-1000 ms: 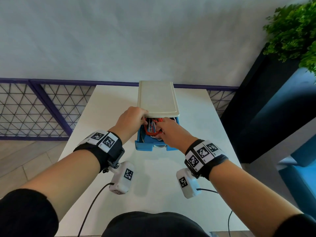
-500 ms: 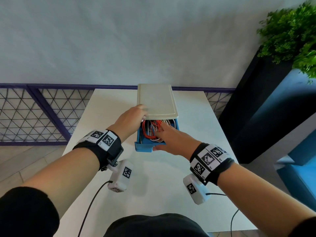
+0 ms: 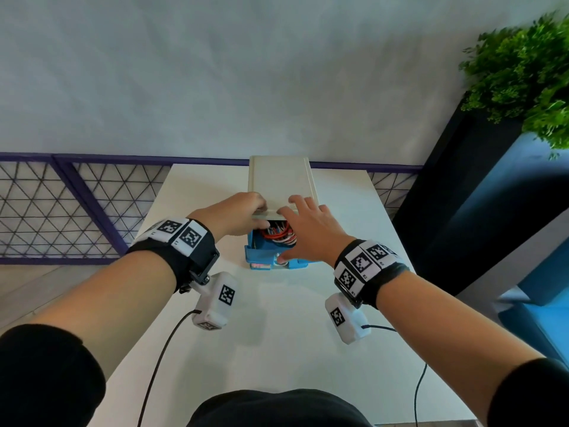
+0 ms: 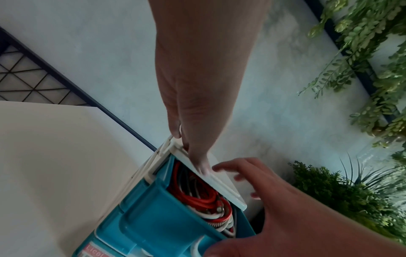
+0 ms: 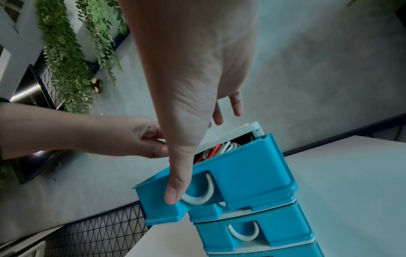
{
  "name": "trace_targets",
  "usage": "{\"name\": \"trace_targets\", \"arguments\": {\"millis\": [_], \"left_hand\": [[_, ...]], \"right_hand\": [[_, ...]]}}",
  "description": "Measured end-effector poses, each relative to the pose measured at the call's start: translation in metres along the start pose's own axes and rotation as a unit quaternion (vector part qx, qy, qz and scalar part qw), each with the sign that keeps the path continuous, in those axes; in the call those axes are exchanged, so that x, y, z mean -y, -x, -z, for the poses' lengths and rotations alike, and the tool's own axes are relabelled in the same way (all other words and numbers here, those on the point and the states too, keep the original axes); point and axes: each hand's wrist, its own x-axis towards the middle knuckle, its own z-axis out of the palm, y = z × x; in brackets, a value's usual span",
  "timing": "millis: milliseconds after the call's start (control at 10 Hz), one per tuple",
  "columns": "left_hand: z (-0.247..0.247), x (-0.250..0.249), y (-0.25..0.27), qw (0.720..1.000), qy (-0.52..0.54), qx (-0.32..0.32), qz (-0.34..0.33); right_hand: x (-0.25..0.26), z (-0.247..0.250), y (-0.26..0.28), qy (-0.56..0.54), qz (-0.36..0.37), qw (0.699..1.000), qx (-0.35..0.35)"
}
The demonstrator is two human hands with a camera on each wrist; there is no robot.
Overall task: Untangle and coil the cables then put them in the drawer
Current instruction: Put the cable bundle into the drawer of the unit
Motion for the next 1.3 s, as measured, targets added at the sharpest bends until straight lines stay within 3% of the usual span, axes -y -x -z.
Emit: {"name": "trace_targets", "arguments": {"millis": [200,400,600,800,1000,1100,1200,1300], "left_hand": [[-0.007,-0.008,0.012,0.995,-0.058,0.081,0.016],[-0.012,-0.007,0.004,0.997,-0.070,-0.034,-0.012],[-0.028,-0.014,-0.003,0.978,-0.105,-0.182,-0.007],[-0.035,-0.012,-0.003,0.973,-0.095,-0.211,-0.005],[-0.033,-0.017,-0.002,0.977,-0.093,-0.190,0.001],[-0.020,-0.014,0.000,0.991,-0.049,-0.123,0.007],[-0.008,0.004,0.012,0.997,0.048,-0.068,-0.006],[-0.002,0.019,0.062,0.988,0.137,-0.060,0.029]], "right_hand": [[-0.004,-0.002,-0.013,-0.035,-0.030,0.998,0.042],[-0.006,-0.003,-0.028,-0.017,-0.042,0.999,-0.005],[-0.003,-0.018,-0.042,-0.006,-0.061,0.994,-0.090],[-0.003,-0.028,-0.043,0.002,-0.061,0.991,-0.121],[-0.003,-0.021,-0.040,-0.009,-0.060,0.993,-0.097],[-0.007,-0.008,-0.037,-0.041,-0.054,0.997,-0.049],[-0.021,0.004,-0.021,-0.140,-0.050,0.989,0.020],[-0.034,0.001,0.029,-0.199,-0.045,0.976,0.070]]}}
